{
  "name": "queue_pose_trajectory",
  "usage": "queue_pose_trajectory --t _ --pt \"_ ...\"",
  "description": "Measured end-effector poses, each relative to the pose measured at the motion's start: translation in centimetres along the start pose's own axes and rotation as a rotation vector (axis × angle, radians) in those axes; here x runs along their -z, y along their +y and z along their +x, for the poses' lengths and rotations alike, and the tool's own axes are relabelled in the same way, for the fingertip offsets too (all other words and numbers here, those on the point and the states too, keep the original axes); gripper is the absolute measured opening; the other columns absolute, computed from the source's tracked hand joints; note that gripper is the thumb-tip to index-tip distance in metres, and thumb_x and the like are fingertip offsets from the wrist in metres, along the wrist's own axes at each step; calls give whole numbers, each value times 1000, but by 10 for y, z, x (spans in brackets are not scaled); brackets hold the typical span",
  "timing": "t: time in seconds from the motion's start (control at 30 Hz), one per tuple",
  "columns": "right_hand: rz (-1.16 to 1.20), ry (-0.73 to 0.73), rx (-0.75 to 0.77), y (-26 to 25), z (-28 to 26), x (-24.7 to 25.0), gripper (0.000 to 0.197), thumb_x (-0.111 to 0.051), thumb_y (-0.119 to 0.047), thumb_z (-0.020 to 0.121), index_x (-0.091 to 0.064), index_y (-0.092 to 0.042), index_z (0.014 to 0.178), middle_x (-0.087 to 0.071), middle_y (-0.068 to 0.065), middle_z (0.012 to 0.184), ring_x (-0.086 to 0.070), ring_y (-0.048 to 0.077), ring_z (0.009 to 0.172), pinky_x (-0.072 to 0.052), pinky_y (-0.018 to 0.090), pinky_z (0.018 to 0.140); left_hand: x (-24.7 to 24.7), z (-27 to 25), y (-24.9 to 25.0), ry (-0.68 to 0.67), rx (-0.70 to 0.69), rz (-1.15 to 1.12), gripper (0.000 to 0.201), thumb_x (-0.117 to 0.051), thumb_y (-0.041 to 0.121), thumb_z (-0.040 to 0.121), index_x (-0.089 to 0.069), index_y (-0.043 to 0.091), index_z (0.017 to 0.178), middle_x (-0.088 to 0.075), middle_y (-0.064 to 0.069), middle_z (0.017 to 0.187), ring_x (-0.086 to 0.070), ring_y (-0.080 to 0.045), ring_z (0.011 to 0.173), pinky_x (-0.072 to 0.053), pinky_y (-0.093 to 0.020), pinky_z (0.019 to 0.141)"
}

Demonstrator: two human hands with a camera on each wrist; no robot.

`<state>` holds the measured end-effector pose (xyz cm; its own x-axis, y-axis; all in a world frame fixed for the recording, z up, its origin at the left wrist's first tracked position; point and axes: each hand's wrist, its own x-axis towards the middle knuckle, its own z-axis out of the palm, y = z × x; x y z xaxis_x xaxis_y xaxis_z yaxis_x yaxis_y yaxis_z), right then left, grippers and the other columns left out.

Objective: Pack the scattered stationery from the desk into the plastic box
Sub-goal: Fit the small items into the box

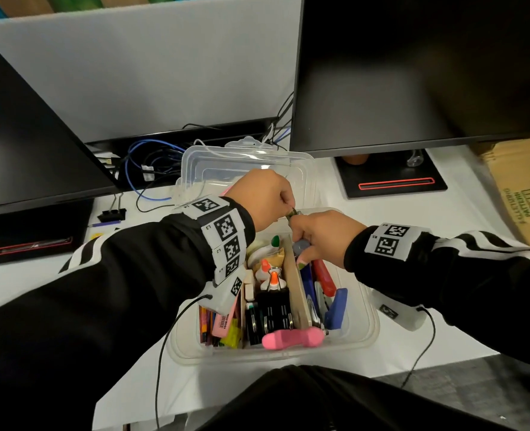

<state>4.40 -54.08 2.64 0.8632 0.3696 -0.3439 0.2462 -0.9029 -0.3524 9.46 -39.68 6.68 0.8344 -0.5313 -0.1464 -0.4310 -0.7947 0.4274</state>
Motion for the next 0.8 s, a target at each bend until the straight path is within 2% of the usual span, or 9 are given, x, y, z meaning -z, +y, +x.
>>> queue_pose_trajectory --t 0.07,0.13,0.2,0.27,0.4,0.47,0.6,0.7,0.8 --pt "25 -9 -28 2 -1 -4 32 -72 -24 78 -39 -25 80 -41 -14 67 -42 11 66 -29 17 54 0 0 0 -3 -3 6 17 -57 11 88 -72 10 96 -70 -1 91 -56 -6 73 -45 -17 73" --pt "36 -21 -54 2 -2 -8 24 -67 -20 82 -43 -21 86 -45 -10 70 -45 13 68 -32 17 55 0 1 0 -6 -2 10 17 -57 11 89 -72 10 96 -70 -1 91 -56 -6 74 -46 -18 74" --pt "69 -35 -77 0 0 -10 13 -59 -15 87 -53 -14 98 -58 0 85 -53 20 80 -44 23 67 -1 1 -1 -7 4 4 17 -57 12 89 -72 11 96 -70 0 91 -55 -5 74 -46 -19 75" --pt "102 -61 -125 -2 1 -11 21 -51 -11 90 -59 -12 109 -62 8 101 -57 25 90 -45 28 77 -1 1 -1 -3 10 -6 16 -57 12 89 -72 12 95 -70 1 92 -56 -5 73 -48 -20 75" --pt "-75 -78 -132 -1 3 -16 28 -47 -14 93 -56 -14 120 -60 10 112 -58 27 100 -45 27 83 -1 0 -2 -4 10 -6 17 -57 11 89 -72 12 95 -70 1 92 -56 -5 74 -46 -18 74" --pt "-154 -71 -121 0 4 -18 31 -46 -15 94 -55 -13 123 -60 12 113 -58 28 101 -43 26 81 -1 0 -2 -3 12 -8 17 -56 11 88 -72 11 95 -70 0 91 -56 -6 73 -47 -19 74" --pt "-230 -17 -49 4 1 -14 37 -44 -13 93 -55 -28 125 -59 6 118 -57 26 102 -43 28 82 -2 -2 -4 -6 24 -23 17 -56 10 89 -71 11 96 -70 0 91 -55 -6 74 -46 -20 75" --pt "-353 -101 42 4 -3 -12 43 -43 -14 94 -49 -33 132 -57 5 120 -58 27 104 -47 30 85 -2 -2 -5 -10 35 -24 16 -56 10 89 -71 12 96 -69 0 91 -55 -6 75 -46 -20 76" --pt "-589 -138 117 -1 -9 -7 46 -45 -15 94 -42 -30 137 -55 6 118 -56 28 107 -43 34 88 -2 -2 -5 -16 37 -20 17 -55 11 89 -70 13 97 -69 1 92 -55 -6 76 -46 -20 77"
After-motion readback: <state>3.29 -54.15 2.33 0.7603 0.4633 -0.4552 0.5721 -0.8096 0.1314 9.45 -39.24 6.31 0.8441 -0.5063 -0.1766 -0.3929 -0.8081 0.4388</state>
